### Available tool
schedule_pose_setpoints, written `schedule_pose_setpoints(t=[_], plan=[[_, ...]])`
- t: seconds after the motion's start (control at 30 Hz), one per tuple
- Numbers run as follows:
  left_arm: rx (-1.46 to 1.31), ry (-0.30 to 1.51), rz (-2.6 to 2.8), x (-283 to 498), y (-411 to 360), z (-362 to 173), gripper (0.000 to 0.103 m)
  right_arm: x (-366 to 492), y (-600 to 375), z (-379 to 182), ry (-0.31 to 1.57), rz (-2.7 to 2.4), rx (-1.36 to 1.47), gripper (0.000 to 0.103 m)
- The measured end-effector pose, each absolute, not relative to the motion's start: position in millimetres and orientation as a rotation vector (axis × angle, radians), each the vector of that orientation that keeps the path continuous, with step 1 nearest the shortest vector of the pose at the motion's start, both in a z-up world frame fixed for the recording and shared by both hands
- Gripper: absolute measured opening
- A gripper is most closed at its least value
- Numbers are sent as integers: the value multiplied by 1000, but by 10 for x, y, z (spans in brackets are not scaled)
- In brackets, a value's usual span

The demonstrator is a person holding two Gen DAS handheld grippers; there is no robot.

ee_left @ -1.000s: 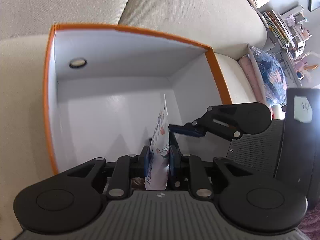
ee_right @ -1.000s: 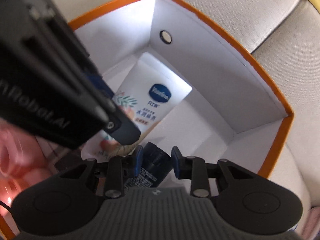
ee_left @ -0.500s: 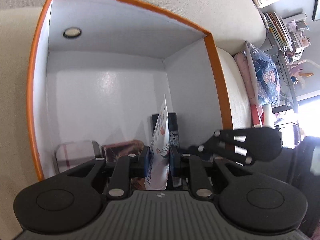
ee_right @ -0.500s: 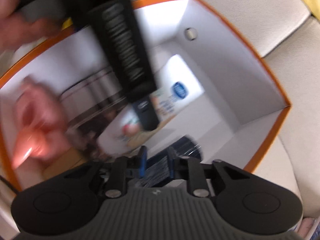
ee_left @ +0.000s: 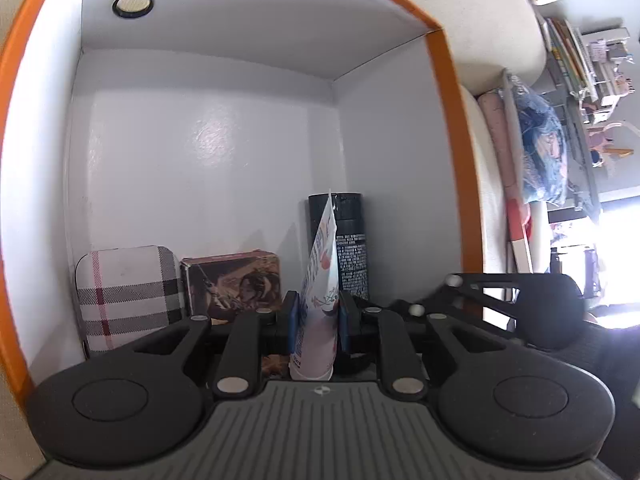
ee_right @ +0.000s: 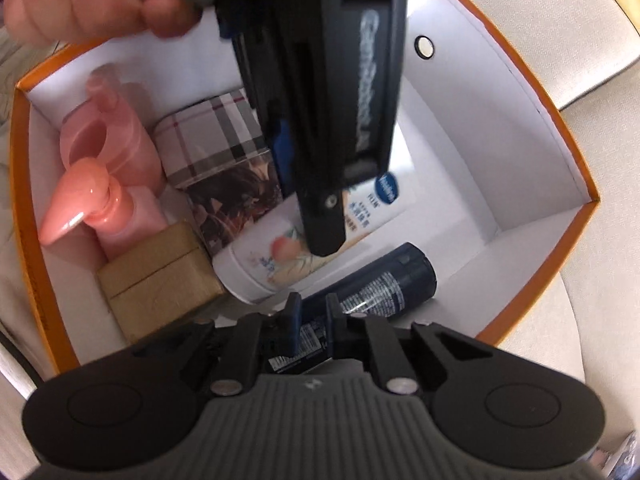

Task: Organize rigid objects
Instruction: 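Lower the tube and spray can into the box and open both tools, then withdraw both tools from the box toward the tin and tape measure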

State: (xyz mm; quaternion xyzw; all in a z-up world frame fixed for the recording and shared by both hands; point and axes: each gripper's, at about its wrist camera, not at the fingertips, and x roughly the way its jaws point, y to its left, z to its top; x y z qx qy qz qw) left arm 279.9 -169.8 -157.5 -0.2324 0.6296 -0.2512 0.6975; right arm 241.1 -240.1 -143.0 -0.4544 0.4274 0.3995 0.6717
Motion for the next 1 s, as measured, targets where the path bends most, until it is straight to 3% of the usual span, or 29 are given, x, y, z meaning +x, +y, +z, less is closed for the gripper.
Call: schedule_pose_setpoints(t=[0.3,0.4,0.5,0.57,0.6,0.67,0.73,0.83,1.0], plan=[[-560,1442,-510,2830,-1768,-1726,24,2301,-2420,-1350,943,881,-982,12],[-515,1420,-510,2801,-1775,-1652,28,2288,-2406,-1348,946,871,-967,12],[-466,1387,-491,2760,-1747,-1548,41,2266,-2406,-1325,942,863,-950,12],[-409,1347,-471,2730,-1762,-1460,42,2252,-2409,-1294,942,859,-929,12],[-378,1327,-476,2710,-1767,-1424,40,2243,-2409,-1278,941,857,-917,12],[-334,1311,-499,2679,-1800,-1400,19,2216,-2405,-1261,941,855,-910,12],[-332,1317,-508,2668,-1819,-1429,12,2182,-2394,-1261,942,853,-913,12],[-337,1321,-510,2670,-1880,-1481,3,2136,-2381,-1259,945,845,-911,12],[-346,1344,-504,2639,-1863,-1570,1,2070,-2377,-1229,947,837,-901,12]])
